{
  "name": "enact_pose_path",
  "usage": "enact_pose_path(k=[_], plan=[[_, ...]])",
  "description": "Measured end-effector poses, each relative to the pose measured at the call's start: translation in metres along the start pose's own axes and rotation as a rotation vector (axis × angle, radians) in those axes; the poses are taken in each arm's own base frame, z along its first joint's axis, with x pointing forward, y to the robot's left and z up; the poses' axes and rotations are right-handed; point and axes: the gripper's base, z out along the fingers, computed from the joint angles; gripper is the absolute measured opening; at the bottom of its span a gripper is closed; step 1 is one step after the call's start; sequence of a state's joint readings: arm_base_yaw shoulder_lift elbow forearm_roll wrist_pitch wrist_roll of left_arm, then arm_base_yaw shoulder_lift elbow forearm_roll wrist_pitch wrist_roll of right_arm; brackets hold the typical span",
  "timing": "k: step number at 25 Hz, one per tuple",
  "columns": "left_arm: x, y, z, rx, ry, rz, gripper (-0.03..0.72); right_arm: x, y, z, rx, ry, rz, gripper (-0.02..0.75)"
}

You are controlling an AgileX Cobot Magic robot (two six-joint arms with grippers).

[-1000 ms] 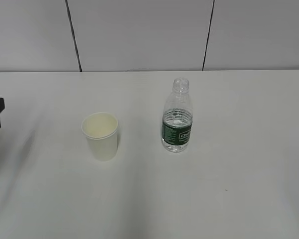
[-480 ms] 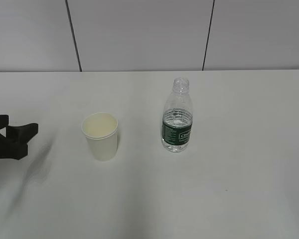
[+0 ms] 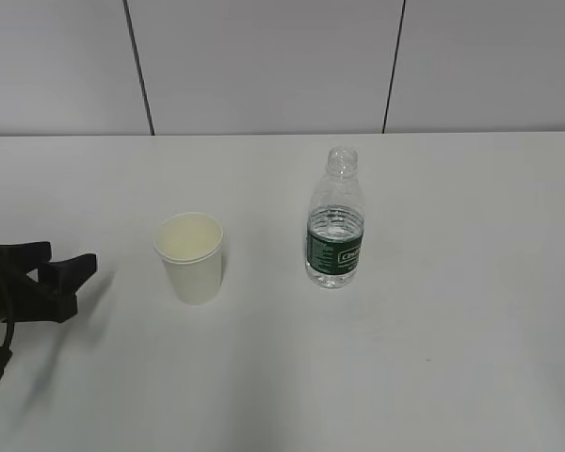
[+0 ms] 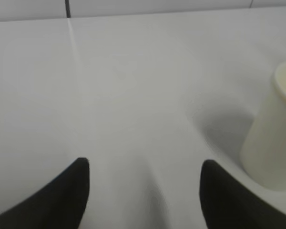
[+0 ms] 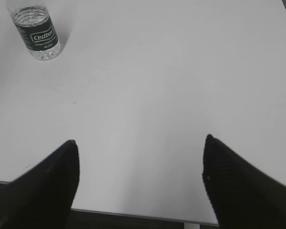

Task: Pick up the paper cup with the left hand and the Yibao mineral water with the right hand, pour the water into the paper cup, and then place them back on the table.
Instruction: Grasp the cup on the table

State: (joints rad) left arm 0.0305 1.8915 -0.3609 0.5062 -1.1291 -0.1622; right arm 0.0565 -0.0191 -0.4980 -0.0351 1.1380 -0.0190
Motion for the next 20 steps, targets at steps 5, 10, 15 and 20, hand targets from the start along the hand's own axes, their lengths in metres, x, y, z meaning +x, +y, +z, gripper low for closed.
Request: enact_pose_path(k=[5, 10, 15, 20], plan=[[0.017, -0.004, 0.006, 0.067, 0.053, 0.105, 0.484, 0.0, 0.0, 0.0, 0.0, 0.0, 0.0, 0.592], [0.02, -0.014, 0.005, 0.192, 0.062, 0.206, 0.483, 0.0, 0.0, 0.0, 0.0, 0.0, 0.0, 0.592], [0.019, -0.015, 0.007, 0.207, 0.056, 0.217, 0.488, 0.0, 0.0, 0.0, 0.0, 0.0, 0.0, 0.592], [0.017, -0.018, 0.009, 0.235, 0.048, 0.235, 0.563, 0.0, 0.0, 0.0, 0.0, 0.0, 0.0, 0.592]])
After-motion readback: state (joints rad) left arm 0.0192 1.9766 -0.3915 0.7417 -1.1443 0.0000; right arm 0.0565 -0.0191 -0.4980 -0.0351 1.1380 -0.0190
